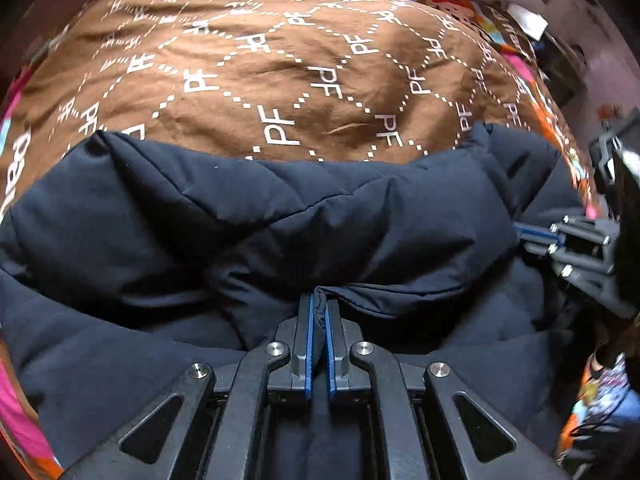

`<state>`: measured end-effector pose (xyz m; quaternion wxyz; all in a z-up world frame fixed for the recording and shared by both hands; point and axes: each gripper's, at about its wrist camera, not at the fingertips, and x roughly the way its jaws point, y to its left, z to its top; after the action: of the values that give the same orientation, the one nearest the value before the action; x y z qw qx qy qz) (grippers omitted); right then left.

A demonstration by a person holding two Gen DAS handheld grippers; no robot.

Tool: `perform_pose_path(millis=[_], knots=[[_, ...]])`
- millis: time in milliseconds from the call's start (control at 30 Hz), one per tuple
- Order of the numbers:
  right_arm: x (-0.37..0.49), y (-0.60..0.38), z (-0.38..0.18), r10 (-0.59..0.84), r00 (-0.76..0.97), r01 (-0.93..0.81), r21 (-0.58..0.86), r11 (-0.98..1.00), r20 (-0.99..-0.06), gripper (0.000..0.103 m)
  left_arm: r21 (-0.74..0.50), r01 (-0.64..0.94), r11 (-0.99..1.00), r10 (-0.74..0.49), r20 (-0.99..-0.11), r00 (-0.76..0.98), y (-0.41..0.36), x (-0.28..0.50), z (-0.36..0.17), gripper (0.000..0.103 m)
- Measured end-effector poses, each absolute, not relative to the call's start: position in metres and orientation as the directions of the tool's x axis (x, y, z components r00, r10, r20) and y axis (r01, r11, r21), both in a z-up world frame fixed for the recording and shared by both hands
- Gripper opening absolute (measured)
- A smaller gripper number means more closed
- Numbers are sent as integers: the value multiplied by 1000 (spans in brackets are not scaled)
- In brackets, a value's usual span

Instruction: Fold large clothes

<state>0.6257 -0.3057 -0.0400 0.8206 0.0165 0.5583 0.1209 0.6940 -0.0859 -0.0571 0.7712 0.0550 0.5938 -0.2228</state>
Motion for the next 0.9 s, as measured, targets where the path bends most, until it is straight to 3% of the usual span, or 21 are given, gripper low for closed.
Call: perform_pose_path(millis=[100,200,267,300,533,600,667,800,900], knots=[[625,-321,-31,295,336,-144,261,954,-894,8,-226,389,893,-326,-921,214,-75,687,-46,7],[617,-337,-8,355,362,-148,322,935,-862,20,-278,378,883,-383,-892,239,-60,682,-29,9],[609,-344,5,400,379,-173,360,917,-835,48,-266,409,873,-383,-893,235,-56,678,-24,11],[607,-346,13,409,393,-177,369,913,-824,51,-248,431,867,-371,-900,229,-55,677,-24,12],[649,-356,19,403,475,-45,436,899,-782,49,-212,475,854,-371,-889,269,-42,666,-7,20],[667,-345,1,398,441,-18,435,900,-805,29,-215,439,872,-372,-875,310,-36,664,1,22],[676,-338,-29,436,374,34,482,875,-818,23,-225,406,886,-381,-851,360,-30,662,13,22],[654,-324,-50,460,346,26,498,867,-818,23,-255,364,896,-418,-762,495,-19,657,40,22],[646,-308,-48,445,305,-55,451,891,-842,23,-344,383,857,-500,-734,460,-33,673,43,22]])
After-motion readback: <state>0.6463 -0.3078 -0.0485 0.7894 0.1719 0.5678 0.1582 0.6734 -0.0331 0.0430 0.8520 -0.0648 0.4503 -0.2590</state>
